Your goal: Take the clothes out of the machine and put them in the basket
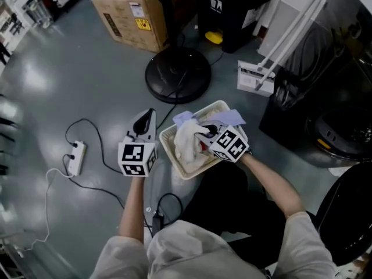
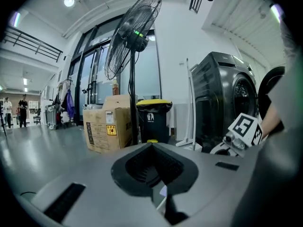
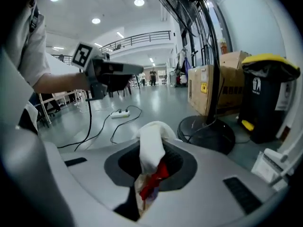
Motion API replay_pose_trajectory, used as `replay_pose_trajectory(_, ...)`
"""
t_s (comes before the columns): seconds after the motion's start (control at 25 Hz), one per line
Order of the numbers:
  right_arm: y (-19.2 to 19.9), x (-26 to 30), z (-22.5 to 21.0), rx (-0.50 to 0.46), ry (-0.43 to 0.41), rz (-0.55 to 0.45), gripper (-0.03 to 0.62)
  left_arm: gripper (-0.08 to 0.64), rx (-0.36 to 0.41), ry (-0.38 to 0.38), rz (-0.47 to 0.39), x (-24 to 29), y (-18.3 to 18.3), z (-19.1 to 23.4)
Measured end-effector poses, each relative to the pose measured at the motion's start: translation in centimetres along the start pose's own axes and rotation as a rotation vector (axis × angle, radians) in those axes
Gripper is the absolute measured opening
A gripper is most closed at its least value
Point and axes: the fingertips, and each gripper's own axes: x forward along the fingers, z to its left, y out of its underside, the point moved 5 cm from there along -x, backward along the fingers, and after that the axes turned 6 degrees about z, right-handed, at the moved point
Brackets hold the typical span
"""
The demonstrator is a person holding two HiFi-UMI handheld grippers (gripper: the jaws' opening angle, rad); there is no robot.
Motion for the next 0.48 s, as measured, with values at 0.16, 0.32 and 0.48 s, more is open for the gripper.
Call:
replay_pose_trajectory(0.16, 4.8, 2.7, -0.6, 0.049, 0.006, 0.114, 0.064, 0.018, 0.01, 0.0, 0.015, 0.4, 0.3, -0.3)
replay_pose_trajectory(0.32, 9.2, 5.2, -1.4, 0.097, 0.036, 0.21, 0.064, 0.018, 0.017, 0.013, 0.02, 1.1, 0.3, -0.9)
replay_pose_trajectory(0.48, 12.2, 6.9, -2.2, 0.146, 0.052, 0.269, 0.069, 0.018, 0.025, 0.032, 0.027, 1.9, 0.2, -1.6)
